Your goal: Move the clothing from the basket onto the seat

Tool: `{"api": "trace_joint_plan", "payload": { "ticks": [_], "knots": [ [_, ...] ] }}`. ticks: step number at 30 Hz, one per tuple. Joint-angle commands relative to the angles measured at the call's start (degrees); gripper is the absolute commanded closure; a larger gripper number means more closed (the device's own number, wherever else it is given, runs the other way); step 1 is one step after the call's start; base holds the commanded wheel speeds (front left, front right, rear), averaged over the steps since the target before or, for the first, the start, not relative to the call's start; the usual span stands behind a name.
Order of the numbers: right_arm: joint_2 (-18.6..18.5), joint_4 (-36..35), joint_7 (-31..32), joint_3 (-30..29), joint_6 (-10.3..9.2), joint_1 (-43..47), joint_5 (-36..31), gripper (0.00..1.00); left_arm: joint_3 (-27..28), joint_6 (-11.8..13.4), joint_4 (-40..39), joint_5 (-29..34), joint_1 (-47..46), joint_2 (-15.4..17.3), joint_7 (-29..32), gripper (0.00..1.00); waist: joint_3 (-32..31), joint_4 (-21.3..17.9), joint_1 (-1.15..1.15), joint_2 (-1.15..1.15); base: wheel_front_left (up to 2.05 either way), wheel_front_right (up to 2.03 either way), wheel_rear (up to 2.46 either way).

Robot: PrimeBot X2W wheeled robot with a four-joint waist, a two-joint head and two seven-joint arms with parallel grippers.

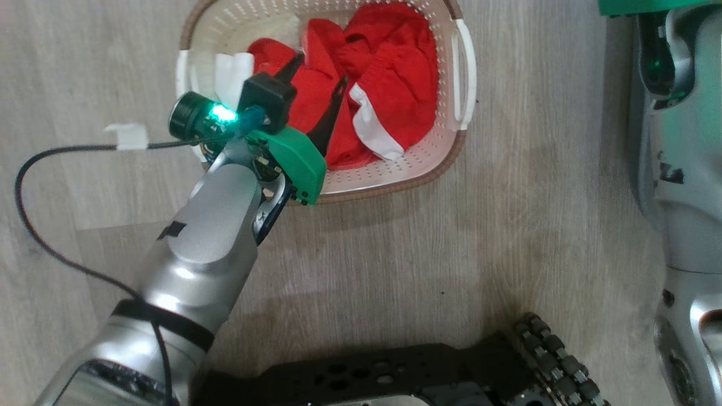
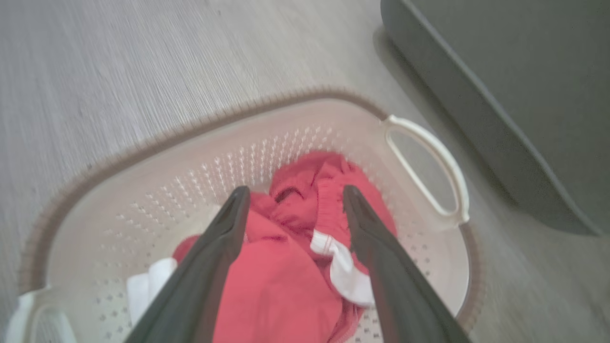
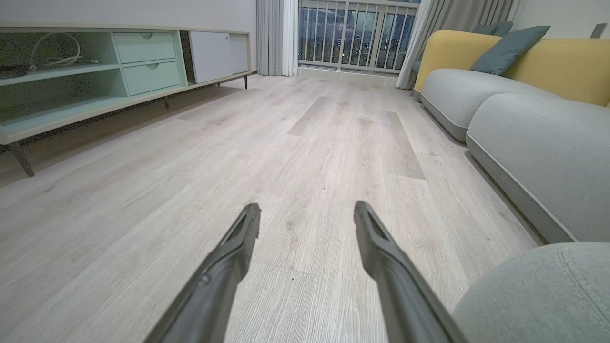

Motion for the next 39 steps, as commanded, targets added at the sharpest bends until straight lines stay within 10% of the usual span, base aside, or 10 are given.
{"api": "trace_joint_plan", "payload": {
  "ticks": [1,12,23,39],
  "knots": [
    [0.7,-2.4,-0.3,0.6,-0.01,-0.5,-0.4,0.0,-0.7,0.7,1.5,0.2,-0.9,0.9,-0.5,0.0,1.3,-1.1,-0.01,0.0,0.0,0.0,0.0],
    [2.1,-3.9,-0.3,1.3,-0.01,0.0,-0.1,0.0,-14.4,6.0,20.6,-3.1,-11.7,0.9,3.0,0.0,4.6,-5.9,-0.01,0.0,0.0,0.0,0.0],
    [3.7,-4.9,-0.3,-0.4,-0.01,0.7,1.0,0.0,-21.8,1.0,19.6,-8.2,-15.7,0.9,1.0,0.0,7.7,-8.7,-0.01,0.0,0.0,0.0,0.0],
    [5.0,-6.1,-0.3,-1.5,-0.01,3.3,1.7,0.0,-29.4,5.3,26.3,-10.6,-18.3,0.9,4.7,0.0,9.1,-12.2,-0.01,0.0,0.0,0.0,0.0]
  ]
}}
